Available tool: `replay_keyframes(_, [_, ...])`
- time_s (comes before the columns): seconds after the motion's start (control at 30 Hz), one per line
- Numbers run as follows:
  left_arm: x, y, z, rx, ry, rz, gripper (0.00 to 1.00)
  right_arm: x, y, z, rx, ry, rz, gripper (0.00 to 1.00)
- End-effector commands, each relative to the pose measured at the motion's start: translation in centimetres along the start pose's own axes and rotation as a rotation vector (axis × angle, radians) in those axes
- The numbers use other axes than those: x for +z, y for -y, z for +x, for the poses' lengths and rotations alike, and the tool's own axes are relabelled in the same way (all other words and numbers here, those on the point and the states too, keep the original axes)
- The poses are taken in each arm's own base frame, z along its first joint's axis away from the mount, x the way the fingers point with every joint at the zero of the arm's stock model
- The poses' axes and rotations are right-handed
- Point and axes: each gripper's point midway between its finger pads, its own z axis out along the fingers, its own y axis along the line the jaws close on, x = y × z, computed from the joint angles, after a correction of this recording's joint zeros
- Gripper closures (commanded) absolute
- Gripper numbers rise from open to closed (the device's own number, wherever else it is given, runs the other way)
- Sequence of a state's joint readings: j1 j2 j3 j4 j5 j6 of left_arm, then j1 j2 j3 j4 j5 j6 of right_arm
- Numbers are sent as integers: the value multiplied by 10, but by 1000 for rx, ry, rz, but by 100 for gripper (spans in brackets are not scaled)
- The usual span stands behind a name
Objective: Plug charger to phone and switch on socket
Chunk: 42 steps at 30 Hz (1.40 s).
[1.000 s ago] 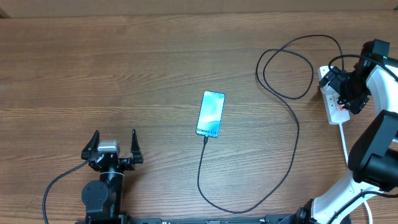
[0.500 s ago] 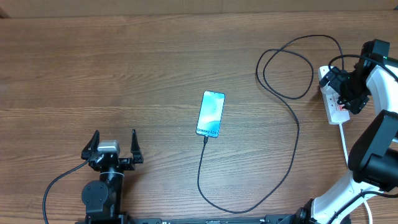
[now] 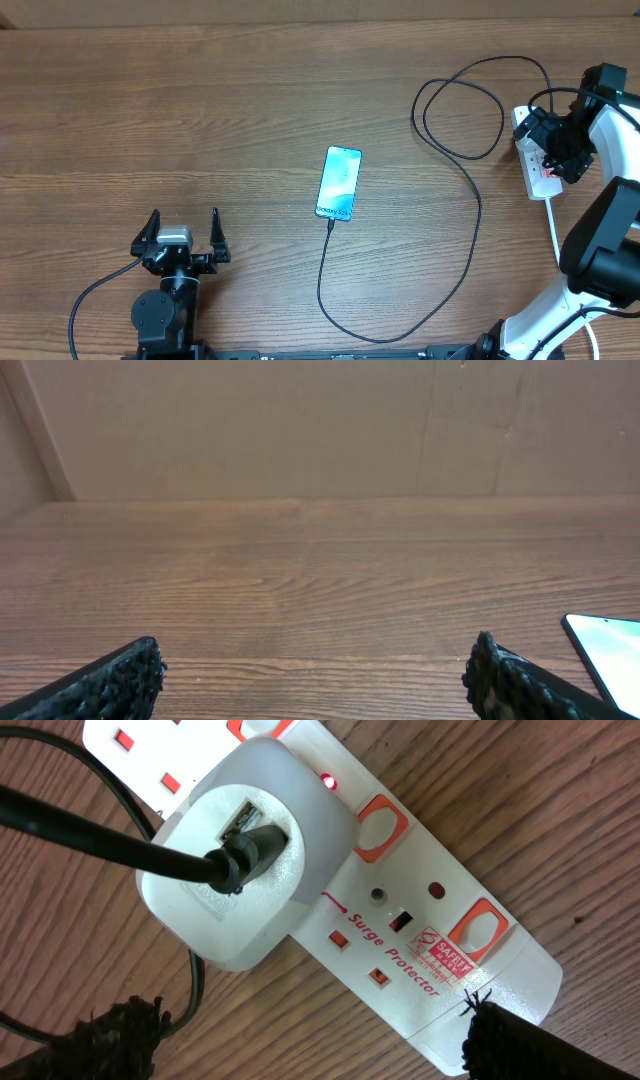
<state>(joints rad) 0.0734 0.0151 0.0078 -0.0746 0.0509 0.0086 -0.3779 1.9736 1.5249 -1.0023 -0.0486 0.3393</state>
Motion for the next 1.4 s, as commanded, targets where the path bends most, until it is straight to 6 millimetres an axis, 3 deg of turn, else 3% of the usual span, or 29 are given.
replay_keyframes(0.0, [0,1,-1,22,7,1,0,-9,-5,-2,-11,24,-18,0])
replay_keyframes(0.2, [0,1,-1,22,7,1,0,-36,-15,-5,-30,88,-49,0])
replay_keyframes(0.53, [0,1,-1,22,7,1,0,-77,-56,10,-132,170,-115,0])
replay_keyframes(0.77, [0,1,-1,23,7,1,0,-108,-99,37,-250,219,-183,0])
replay_keyframes(1.03, [0,1,-1,22,7,1,1,-160,-144,81,-398,299,-297,0])
replay_keyframes(1.2, [0,1,-1,22,7,1,0,-196,-156,104,-457,359,-371,0])
replay_keyframes(1.37, [0,0,-1,23,7,1,1,-231,-152,113,-467,429,-429,0])
